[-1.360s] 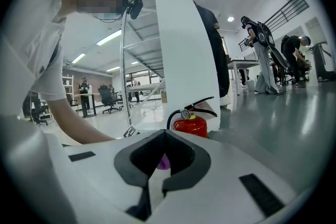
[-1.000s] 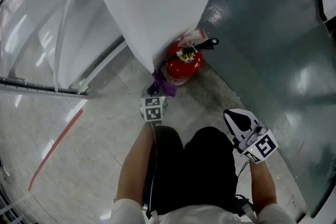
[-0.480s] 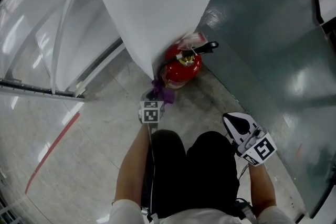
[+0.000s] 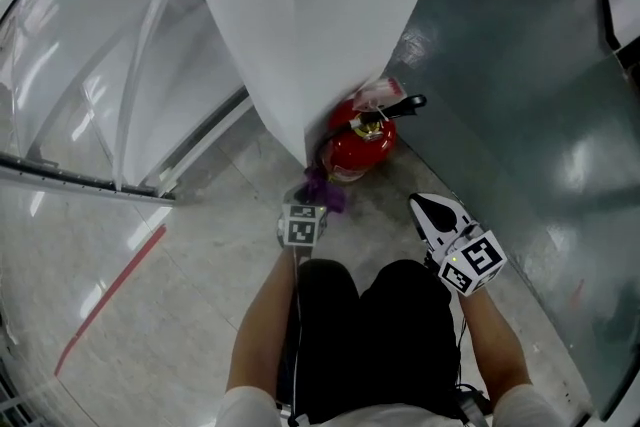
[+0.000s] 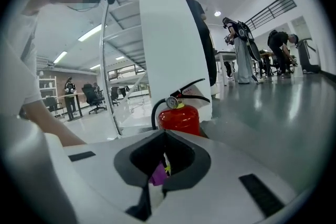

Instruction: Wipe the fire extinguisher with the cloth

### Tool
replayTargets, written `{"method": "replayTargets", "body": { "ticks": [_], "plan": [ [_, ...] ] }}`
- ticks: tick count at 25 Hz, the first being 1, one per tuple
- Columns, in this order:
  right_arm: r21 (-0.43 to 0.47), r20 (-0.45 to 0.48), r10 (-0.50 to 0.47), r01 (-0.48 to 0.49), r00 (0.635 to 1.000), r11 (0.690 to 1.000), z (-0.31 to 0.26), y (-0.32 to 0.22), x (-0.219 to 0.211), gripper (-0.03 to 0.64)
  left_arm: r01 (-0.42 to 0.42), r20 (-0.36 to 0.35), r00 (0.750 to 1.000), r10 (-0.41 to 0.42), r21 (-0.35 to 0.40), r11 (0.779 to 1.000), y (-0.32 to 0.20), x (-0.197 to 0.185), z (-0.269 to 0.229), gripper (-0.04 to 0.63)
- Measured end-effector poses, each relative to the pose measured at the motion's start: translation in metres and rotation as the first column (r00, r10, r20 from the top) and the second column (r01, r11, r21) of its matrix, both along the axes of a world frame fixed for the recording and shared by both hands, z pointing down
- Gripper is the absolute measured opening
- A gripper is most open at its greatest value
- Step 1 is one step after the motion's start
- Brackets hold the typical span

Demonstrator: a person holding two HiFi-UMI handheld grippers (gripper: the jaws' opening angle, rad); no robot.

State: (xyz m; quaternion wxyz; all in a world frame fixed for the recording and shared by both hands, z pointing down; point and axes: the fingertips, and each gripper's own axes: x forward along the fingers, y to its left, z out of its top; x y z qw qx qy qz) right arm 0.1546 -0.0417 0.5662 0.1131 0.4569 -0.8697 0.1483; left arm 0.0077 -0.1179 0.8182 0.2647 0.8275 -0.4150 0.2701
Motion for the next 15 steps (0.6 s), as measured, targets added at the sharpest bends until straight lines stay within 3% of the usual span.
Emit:
{"method": "replayTargets", "body": {
  "ticks": [6, 15],
  "plan": [
    [-0.231, -0.066, -0.018, 0.002, 0.998, 0.973, 0.064, -0.049, -0.023, 0.012, 0.013, -0.013, 1.0, -0.013, -0.015, 1.0, -0.003, 0.0, 0.004, 0.054],
    [-0.309, -0.119, -0.083, 0.043, 0.989, 0.95, 0.111, -0.053, -0.052, 0.012, -0.012, -0.003, 1.0, 0.012, -0.094, 0.996, 0.012, 0.002, 0.024, 0.054]
  ]
}}
